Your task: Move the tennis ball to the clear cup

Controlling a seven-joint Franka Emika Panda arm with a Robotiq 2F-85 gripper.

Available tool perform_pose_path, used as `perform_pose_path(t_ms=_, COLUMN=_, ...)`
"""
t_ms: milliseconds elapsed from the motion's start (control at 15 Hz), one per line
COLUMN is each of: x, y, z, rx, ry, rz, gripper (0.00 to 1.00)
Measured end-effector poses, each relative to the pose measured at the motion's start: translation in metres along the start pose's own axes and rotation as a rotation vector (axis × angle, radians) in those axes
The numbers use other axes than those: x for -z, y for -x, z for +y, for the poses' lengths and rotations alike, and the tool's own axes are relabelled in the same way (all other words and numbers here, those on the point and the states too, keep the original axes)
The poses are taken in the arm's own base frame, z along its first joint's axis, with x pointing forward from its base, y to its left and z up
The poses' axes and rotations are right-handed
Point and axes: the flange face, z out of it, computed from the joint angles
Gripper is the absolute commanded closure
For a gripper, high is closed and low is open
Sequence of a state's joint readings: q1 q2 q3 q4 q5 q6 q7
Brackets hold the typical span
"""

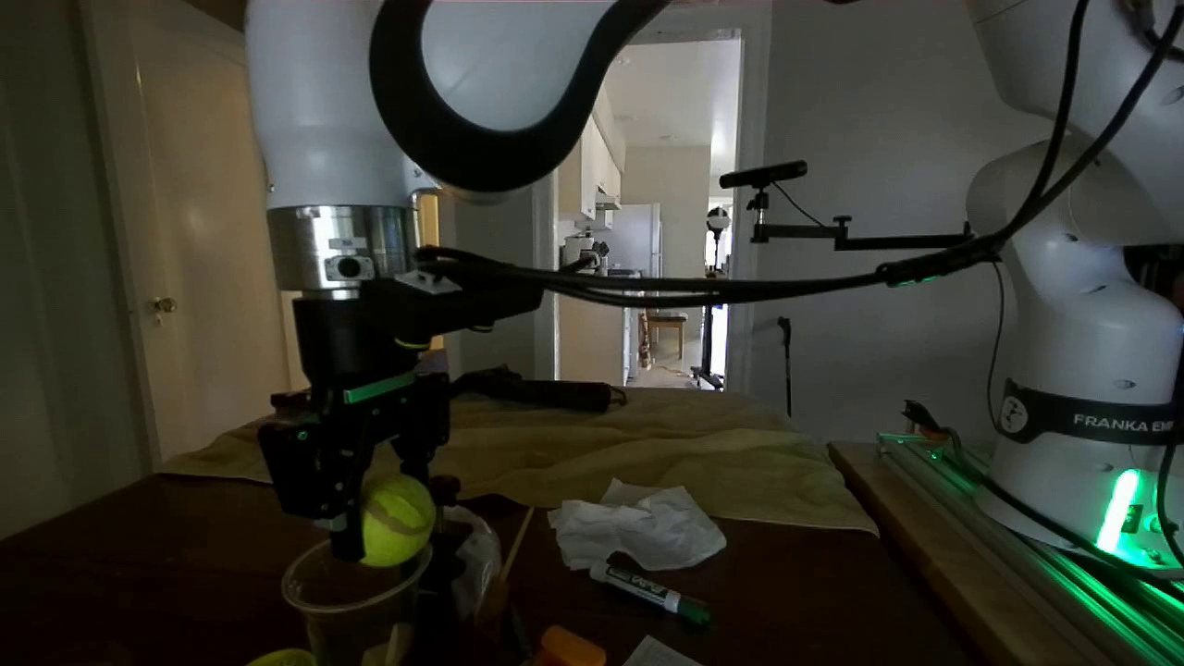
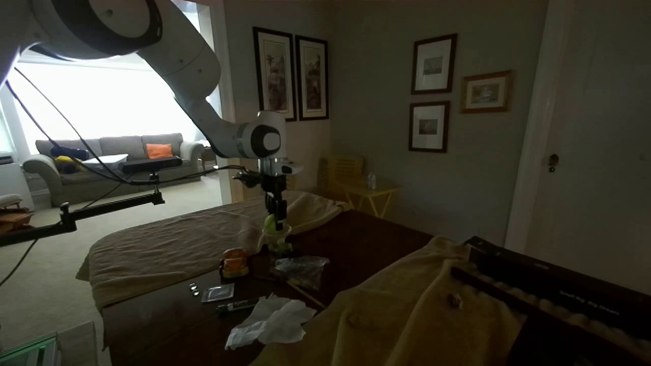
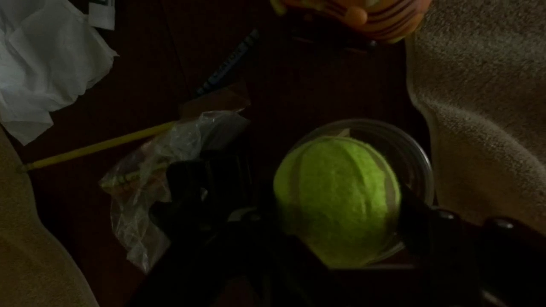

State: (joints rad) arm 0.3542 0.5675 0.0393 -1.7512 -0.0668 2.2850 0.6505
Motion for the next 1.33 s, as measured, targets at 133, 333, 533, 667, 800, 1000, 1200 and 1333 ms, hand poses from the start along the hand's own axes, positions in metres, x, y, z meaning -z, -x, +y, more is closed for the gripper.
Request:
perform_pose_path(t_ms=133, x=-0.004, y=0.001, z=-0.001, rx=0.025, ry=0.002, rz=-0.004, gripper=0.58)
perform_pose_path(t_ms=333, x=-0.009, y=0.002, z=-0.003, rx=0.061, ry=0.004, rz=-0.008, gripper=0.58)
perform_pose_path(t_ms=533, x=-0.013, y=0.003, z=-0.008, rx=0.092, ry=0.002, rz=-0.003, gripper=0.58)
perform_pose_path(t_ms=667, x=-0.014, y=0.003, z=-0.013, rx=0.109, ry=0.000, rz=0.003, gripper=0.58)
perform_pose_path(t_ms=800, x=-0.012, y=0.003, z=-0.020, rx=0.123, ry=-0.003, rz=0.010, gripper=0.58)
perform_pose_path(t_ms=1000, x=-0.010, y=0.002, z=-0.028, rx=0.134, ry=-0.010, rz=0.021, gripper=0.58)
perform_pose_path(t_ms=1200, x=-0.008, y=-0.003, z=-0.030, rx=0.132, ry=-0.014, rz=0.030, gripper=0.58)
perform_pose_path(t_ms=1333, x=-0.007, y=-0.008, z=-0.031, rx=0.128, ry=-0.016, rz=0.037, gripper=0.58)
